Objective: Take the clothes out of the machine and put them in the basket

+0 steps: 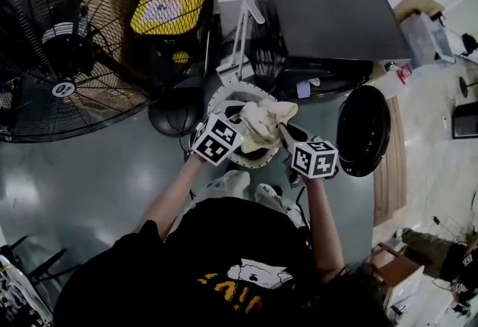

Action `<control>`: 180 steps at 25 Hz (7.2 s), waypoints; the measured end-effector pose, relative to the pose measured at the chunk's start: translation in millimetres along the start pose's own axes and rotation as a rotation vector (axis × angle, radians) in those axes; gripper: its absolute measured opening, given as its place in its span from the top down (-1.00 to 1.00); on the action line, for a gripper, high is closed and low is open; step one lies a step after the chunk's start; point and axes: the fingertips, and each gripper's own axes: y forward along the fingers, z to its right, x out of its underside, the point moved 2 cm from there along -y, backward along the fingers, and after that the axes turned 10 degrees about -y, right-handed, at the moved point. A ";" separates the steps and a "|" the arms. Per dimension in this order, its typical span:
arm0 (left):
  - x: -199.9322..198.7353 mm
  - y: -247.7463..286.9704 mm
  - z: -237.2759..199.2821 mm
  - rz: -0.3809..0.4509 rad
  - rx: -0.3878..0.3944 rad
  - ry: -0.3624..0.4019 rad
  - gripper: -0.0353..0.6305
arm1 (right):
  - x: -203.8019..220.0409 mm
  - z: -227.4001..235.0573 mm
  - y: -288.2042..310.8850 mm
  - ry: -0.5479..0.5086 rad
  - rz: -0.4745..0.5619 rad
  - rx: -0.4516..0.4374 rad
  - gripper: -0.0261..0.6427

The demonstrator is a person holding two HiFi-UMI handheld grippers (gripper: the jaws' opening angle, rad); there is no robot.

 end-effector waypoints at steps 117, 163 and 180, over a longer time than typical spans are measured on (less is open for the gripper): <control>84.2 367.2 75.5 -0.257 0.069 -0.007 0.49 | 151.0 443.3 219.4 -0.316 -0.049 0.171 0.09; 5.3 315.1 123.2 -0.231 0.124 -0.038 0.49 | 112.9 370.6 106.3 -0.018 0.038 0.047 0.78; -32.6 252.1 125.6 -0.225 0.056 -0.036 0.49 | 23.2 307.8 -25.4 0.131 0.192 -0.012 0.78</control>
